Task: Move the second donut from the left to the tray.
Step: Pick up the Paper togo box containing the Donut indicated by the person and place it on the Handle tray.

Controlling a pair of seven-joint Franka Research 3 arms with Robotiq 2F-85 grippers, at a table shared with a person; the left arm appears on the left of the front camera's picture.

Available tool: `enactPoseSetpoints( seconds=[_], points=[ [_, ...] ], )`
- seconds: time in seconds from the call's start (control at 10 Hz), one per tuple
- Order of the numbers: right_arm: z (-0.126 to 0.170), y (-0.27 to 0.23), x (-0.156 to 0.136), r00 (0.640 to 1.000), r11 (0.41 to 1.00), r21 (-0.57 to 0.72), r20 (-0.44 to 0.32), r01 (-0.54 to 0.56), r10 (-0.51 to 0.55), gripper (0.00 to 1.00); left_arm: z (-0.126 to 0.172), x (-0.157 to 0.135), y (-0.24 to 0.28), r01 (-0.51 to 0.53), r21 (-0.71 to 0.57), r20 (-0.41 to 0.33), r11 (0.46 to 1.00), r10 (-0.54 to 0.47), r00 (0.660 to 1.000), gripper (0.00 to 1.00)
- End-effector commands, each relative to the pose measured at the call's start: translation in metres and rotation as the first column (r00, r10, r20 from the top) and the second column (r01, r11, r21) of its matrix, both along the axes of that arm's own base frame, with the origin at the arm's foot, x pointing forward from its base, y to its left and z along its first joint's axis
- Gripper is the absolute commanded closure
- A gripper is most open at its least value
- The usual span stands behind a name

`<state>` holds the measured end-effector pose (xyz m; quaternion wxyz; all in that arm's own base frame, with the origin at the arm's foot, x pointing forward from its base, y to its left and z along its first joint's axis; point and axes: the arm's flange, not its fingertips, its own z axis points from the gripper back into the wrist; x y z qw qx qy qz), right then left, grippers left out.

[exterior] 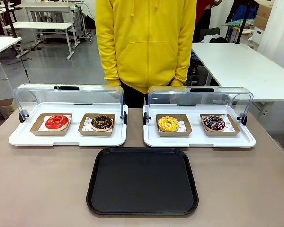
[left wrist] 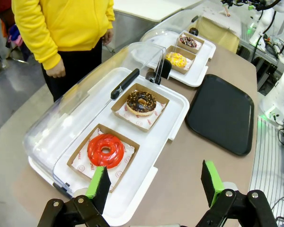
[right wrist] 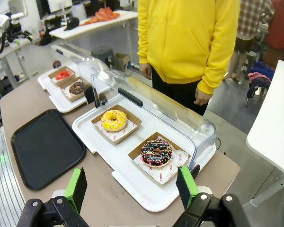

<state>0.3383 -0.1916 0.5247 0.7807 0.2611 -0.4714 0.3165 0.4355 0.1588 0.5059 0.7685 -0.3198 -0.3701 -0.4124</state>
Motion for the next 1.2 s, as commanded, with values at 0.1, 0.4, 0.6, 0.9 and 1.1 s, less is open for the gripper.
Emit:
enactPoseSetpoints(
  seconds=[0.1,0.4,0.6,0.9,1.1],
  points=[
    [0.0007,-0.0008,0.0035,0.999,1.000,0.005,0.033,-0.007,0.007,0.00,0.0015,-0.0008,-0.0006,0.007,-0.007,0.003,1.000,-0.007,1.000,0.00],
    [0.0007,-0.0008,0.0035,0.999,1.000,0.005,0.033,-0.007,0.007,0.00,0.0015,-0.0008,-0.0006,0.007,-0.007,0.003,1.000,-0.007,1.000,0.00],
    [0.0007,-0.0008,0.0035,0.999,1.000,0.005,0.033,-0.007,0.007,0.00,0.0015,-0.0008,-0.0006,0.007,-0.007,0.003,1.000,-0.007,1.000,0.00],
    [0.0007,-0.0008,0.0035,0.999,1.000,0.005,0.033,-0.007,0.007,0.00,0.0015,-0.0008,-0.0006,0.007,-0.007,0.003,1.000,-0.007,1.000,0.00],
    [0.0007,-0.0008,0.0035,0.999,1.000,0.005,0.033,-0.007,0.007,0.00,0.0015,-0.0008,-0.0006,0.007,-0.007,0.003,1.000,-0.007,1.000,0.00]
  ],
)
